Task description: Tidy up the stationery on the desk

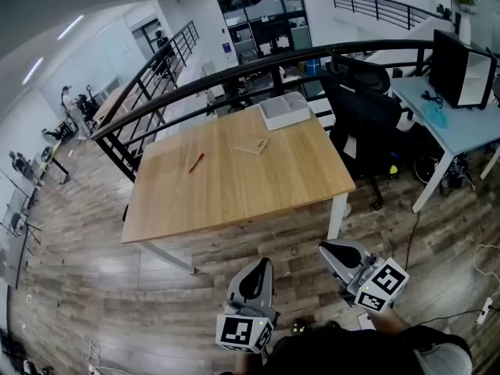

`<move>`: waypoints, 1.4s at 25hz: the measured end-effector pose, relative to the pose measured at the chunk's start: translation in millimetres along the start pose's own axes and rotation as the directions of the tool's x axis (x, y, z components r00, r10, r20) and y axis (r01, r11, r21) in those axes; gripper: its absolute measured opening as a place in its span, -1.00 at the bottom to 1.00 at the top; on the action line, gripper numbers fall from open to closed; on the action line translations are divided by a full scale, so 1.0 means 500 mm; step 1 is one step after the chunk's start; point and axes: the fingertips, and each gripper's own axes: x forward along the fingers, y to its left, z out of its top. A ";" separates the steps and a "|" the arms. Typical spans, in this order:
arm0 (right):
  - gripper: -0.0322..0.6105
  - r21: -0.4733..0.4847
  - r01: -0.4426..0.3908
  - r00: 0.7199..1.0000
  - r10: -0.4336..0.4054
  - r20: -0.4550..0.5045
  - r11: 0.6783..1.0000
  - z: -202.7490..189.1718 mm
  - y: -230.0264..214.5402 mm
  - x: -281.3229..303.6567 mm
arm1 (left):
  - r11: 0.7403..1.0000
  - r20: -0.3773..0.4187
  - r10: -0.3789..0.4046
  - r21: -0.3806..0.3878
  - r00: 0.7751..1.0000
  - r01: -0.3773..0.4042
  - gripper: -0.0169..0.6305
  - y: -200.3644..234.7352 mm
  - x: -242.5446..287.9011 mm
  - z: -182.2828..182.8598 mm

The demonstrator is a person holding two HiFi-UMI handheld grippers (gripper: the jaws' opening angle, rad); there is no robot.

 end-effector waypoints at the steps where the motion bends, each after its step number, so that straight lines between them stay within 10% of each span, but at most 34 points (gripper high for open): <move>1: -0.88 0.003 0.001 1.000 -0.001 0.002 1.000 0.000 0.001 0.000 | 1.000 -0.001 0.000 -0.002 1.000 0.000 -0.95 0.002 -0.001 -0.001; 35: -0.89 -0.033 0.043 0.999 -0.044 -0.026 0.999 -0.035 0.042 0.122 | 1.000 0.006 0.003 -0.023 1.000 -0.003 -0.95 0.157 -0.046 -0.021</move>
